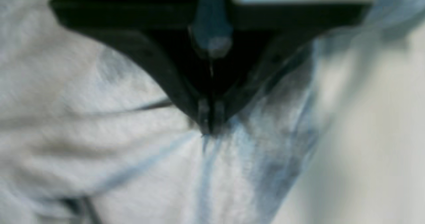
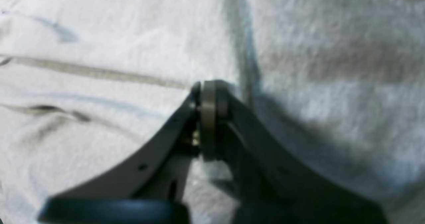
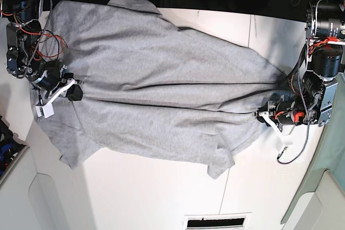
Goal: Layout the t-shirt on the table in an organized manner, then fold the t-shirt properly
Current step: 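Release with the left gripper and grasp the shirt hem lower down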
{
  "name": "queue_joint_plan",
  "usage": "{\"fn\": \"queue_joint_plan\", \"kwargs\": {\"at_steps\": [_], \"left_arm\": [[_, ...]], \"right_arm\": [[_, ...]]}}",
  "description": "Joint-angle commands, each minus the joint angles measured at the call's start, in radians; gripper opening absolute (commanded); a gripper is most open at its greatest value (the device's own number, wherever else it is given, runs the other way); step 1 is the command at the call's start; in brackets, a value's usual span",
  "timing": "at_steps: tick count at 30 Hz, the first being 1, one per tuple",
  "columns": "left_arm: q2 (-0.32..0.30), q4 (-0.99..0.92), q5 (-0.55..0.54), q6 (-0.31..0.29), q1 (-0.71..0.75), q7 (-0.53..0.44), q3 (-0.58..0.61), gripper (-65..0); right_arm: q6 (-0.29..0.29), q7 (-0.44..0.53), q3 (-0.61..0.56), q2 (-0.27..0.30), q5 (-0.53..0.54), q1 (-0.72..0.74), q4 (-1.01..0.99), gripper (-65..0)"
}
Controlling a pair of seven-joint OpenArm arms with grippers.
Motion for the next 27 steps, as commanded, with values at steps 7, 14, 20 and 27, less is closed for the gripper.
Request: {"fn": "queue_joint_plan", "kwargs": {"at_steps": [7,14,20,27], "left_arm": [[-0.024,0.004,-0.124,-0.114,0.063,0.147,0.002,-65.0],[-0.122,0.1,-0.406,-0.14,0.072,0.141,-0.003,-65.0],[-0.136,0.235,-0.385,-0.14,0.015,0.109,-0.03,-65.0],[-0.076,0.234,-0.293,-0.14,-0.024,0.068,-0.03,-65.0]], "right_arm": [[-0.021,-0.115,-0.001,0.013,-0.048,-0.117,0.214,-65.0],[-0.068,-0.08,0.007,0.013,-0.051,-0.115,0.349,-65.0],[-0.152,-0.038,0.062,-0.004,-0.137,0.002,0.329,-65.0],[-0.29,0.016,0.127,-0.008,-0.25,0.164,0.215,-44.6]]}}
